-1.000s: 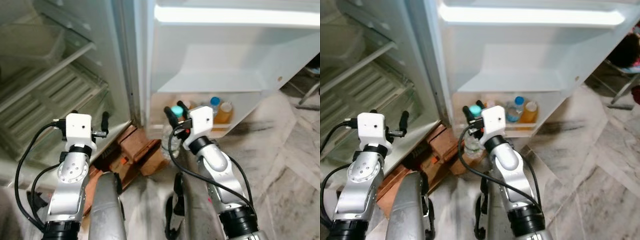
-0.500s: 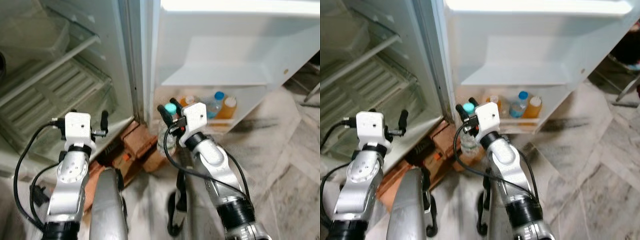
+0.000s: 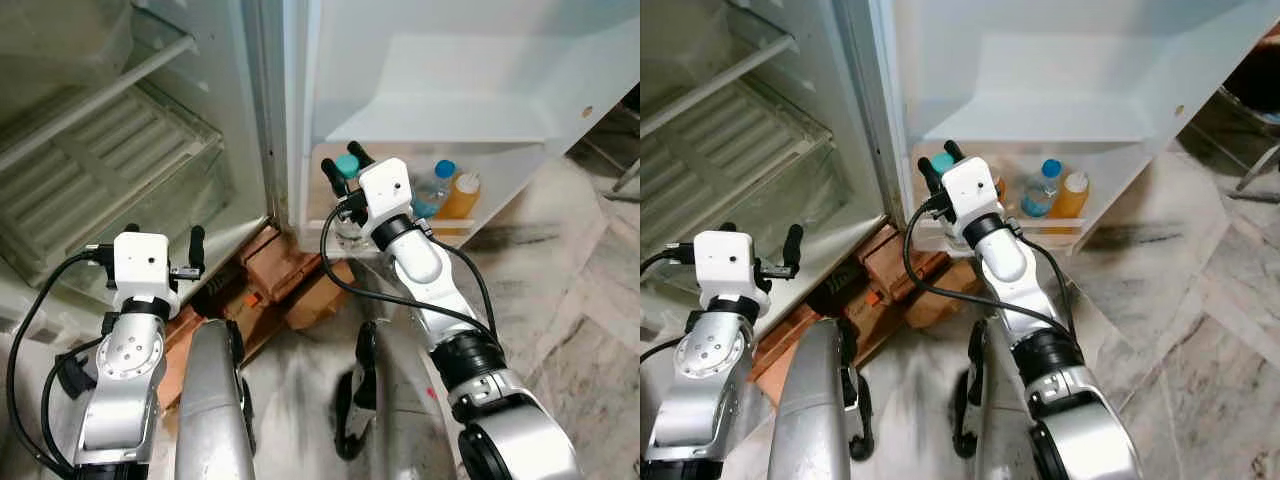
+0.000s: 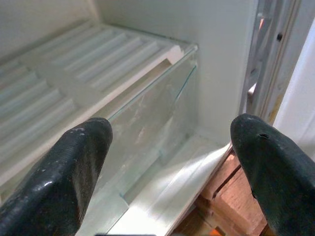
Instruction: Restocking fridge
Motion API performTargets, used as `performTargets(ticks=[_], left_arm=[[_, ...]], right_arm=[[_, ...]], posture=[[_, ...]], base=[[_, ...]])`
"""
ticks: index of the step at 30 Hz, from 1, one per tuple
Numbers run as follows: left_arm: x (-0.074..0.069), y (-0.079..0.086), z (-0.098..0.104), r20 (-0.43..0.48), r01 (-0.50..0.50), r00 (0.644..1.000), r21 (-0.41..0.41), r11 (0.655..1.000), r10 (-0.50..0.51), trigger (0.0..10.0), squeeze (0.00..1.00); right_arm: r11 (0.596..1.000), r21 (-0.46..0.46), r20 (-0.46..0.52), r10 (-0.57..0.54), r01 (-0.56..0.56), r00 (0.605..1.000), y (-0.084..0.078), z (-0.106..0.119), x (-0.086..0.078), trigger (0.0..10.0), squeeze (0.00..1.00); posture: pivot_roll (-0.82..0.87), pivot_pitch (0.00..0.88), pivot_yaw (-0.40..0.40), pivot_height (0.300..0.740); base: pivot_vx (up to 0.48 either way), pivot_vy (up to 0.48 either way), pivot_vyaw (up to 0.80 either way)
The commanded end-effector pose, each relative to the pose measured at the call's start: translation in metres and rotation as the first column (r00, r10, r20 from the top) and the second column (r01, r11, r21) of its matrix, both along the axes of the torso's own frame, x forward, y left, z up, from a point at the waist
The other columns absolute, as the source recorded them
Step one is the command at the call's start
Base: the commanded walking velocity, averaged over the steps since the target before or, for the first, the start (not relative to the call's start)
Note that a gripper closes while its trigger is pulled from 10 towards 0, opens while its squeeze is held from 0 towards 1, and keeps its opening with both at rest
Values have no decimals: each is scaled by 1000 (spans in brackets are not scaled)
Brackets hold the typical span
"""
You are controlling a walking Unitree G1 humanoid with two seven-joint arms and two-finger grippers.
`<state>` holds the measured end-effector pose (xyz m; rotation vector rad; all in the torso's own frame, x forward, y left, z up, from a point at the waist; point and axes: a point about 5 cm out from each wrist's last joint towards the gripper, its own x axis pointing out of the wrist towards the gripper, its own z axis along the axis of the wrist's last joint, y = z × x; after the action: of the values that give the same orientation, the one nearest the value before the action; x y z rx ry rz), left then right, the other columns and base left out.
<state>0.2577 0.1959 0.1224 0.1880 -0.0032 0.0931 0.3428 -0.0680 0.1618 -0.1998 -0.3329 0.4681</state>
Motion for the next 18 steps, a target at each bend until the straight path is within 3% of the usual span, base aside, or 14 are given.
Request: performTargets(ticks=[1, 6, 12, 16, 18], left_arm=[[-5, 1, 0, -9, -7, 1000, 16, 1000, 7, 10000, 0], [-8, 1, 4, -4, 2, 1000, 24, 1000, -2, 10000, 0], [-9, 0, 8, 1, 10, 1000, 26, 1000, -10, 10000, 0], [-14, -4, 9, -14, 28, 1000, 23, 999, -28, 10000, 0], [-18, -6, 10, -22, 42, 999, 23, 999, -42, 10000, 0]], right_arm=[[1000, -13, 40, 9, -9, 999, 5, 5, 1, 10000, 0], [995, -73, 65, 72, -68, 995, 22, 2, 4, 10000, 0], [998, -45, 123, 48, -43, 991, 20, 14, 11, 10000, 0], [997, -79, 290, 23, 0, 957, 16, 34, 14, 10000, 0], [997, -77, 322, 47, -23, 945, 17, 40, 14, 10000, 0]], posture=[[147, 323, -62, 569], [156, 336, -51, 569], [157, 355, -42, 569], [162, 380, -33, 569], [172, 403, -26, 569]], base=[[0, 0, 0], [0, 0, 0], [0, 0, 0], [0, 0, 0], [0, 0, 0]])
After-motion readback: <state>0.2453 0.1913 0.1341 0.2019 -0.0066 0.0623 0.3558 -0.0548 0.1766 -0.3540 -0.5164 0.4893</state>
